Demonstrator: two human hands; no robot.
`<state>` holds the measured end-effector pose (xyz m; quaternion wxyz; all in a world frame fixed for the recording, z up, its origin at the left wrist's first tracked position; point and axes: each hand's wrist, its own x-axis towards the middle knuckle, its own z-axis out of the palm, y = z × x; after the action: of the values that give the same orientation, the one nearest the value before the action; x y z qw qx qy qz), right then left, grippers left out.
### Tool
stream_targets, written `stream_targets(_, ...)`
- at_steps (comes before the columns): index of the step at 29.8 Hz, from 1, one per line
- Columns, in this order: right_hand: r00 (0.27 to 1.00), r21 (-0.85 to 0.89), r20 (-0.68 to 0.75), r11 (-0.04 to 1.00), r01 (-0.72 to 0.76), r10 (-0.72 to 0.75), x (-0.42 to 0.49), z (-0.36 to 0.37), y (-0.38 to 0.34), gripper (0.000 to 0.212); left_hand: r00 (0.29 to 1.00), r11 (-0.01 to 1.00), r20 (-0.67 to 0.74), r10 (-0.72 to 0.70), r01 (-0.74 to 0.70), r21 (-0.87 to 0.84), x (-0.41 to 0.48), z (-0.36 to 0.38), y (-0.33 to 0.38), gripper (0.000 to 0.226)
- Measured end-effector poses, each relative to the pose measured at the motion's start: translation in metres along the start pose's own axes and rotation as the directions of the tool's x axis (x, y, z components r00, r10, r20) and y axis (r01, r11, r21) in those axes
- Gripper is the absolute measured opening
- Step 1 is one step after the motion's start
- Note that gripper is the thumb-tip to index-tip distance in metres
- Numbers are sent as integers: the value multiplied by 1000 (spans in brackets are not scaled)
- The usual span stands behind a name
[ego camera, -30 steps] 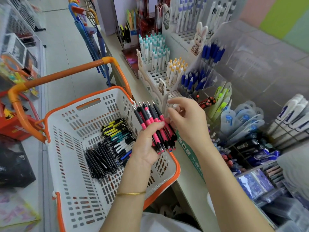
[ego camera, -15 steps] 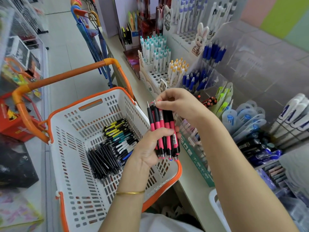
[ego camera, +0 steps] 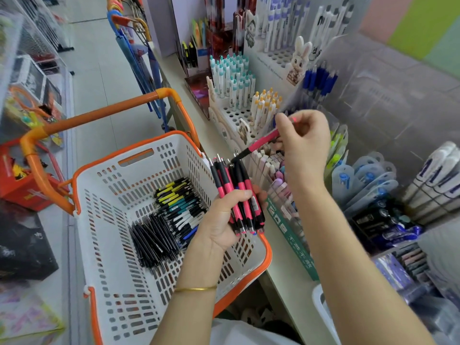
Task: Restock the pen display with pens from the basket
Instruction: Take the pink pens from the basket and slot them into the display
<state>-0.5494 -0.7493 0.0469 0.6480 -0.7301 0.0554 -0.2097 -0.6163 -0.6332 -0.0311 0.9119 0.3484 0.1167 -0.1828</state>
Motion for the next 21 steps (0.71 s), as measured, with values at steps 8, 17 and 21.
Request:
stream_targets(8, 998, -93, -17, 994, 59, -61, -59, -6, 25, 30, 982, 993, -178, 63, -80, -89, 9, 5, 3, 19)
stream_targets(17, 921, -383, 317, 859, 341, -224, -72, -6, 47, 9, 981, 990, -177, 83, -101, -95, 11, 5, 5, 18)
stream_targets(21, 912, -390, 385, 871, 299, -141, -66, -9, 42, 10, 981, 995, -186, 62, -74, -62, 10, 3, 4, 12)
